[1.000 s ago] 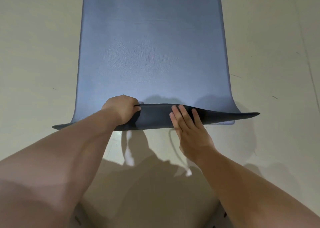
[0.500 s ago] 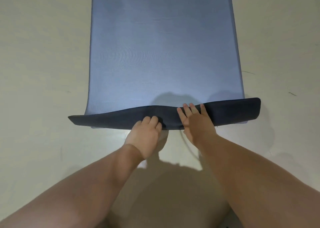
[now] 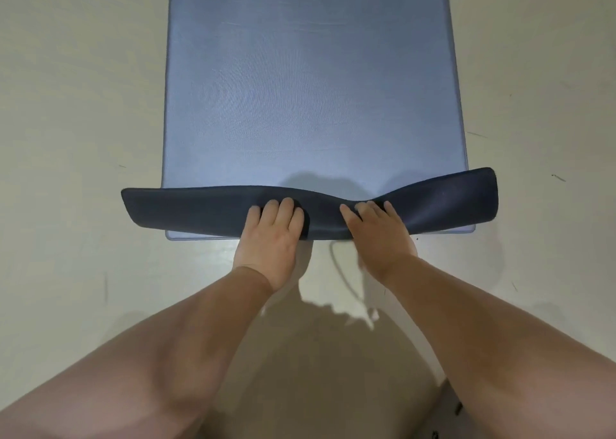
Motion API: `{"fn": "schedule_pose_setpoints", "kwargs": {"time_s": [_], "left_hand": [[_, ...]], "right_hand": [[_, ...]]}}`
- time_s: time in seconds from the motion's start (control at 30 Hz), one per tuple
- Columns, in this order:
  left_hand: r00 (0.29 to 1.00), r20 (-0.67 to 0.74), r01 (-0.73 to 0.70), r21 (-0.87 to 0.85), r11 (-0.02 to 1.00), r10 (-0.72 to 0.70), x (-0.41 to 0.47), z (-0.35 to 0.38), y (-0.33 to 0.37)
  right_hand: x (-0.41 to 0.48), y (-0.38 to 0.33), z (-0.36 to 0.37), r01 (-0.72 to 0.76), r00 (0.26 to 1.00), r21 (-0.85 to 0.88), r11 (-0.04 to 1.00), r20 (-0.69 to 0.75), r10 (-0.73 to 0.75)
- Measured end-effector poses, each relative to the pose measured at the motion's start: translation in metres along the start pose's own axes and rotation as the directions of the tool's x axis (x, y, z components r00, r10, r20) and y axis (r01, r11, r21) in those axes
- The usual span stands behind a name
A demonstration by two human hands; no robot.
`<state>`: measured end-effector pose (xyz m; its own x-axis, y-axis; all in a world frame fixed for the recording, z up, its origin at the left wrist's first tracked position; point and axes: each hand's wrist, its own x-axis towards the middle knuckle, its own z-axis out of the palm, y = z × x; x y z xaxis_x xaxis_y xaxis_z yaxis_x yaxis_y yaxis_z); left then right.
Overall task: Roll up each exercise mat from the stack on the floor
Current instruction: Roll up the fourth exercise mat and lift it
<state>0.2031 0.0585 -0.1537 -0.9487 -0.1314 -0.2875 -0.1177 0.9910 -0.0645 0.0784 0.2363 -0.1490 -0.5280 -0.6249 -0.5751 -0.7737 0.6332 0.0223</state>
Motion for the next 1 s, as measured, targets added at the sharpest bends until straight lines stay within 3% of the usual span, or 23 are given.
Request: {"fn": "schedule_pose_setpoints", "kwargs": {"time_s": [0.13,0.37,0.53,0.7,0.8,0.87,0.93,1.0], "left_hand": [[0.994,0.071,0.084,0.015,0.996,-0.084,-0.001,-0.006,0.001],[0.971,0.206,0.142,-0.076,0.987,-0.124,0.01,-0.026,-0.007],[0.869,0.495,0.139,-0.274,0.951,0.016,0.011,-0.049,-0.009],[0.803,0.572,0.089,-0.39,0.916,0.166,0.038,-0.064,-0.04],[0.747,0.624,0.201,-0.539,0.818,0.228,0.048,-0.062,-0.062],[0.74,0.626,0.28,-0.618,0.735,0.245,0.053,-0.059,-0.072],[0.746,0.619,0.317,-0.656,0.685,0.248,0.059,-0.063,-0.076],[0.763,0.605,0.326,-0.666,0.671,0.229,0.066,-0.065,-0.078]], "right_hand": [[0.005,0.003,-0.005,0.002,0.999,0.052,0.999,-0.032,-0.001],[-0.005,-0.004,-0.025,0.04,0.998,0.135,0.99,0.04,-0.045],[-0.01,-0.007,-0.044,0.088,0.961,0.179,0.98,0.245,-0.131],[-0.004,0.012,-0.072,-0.003,0.939,0.386,0.923,0.319,-0.13],[-0.014,0.017,-0.066,-0.013,0.977,0.509,0.861,0.19,-0.098],[-0.026,0.014,-0.046,0.002,1.0,0.406,0.914,-0.027,0.01],[-0.038,0.009,-0.029,-0.056,0.963,0.247,0.967,-0.244,0.118],[-0.046,0.004,-0.018,-0.051,0.921,0.146,0.988,-0.376,0.104]]}}
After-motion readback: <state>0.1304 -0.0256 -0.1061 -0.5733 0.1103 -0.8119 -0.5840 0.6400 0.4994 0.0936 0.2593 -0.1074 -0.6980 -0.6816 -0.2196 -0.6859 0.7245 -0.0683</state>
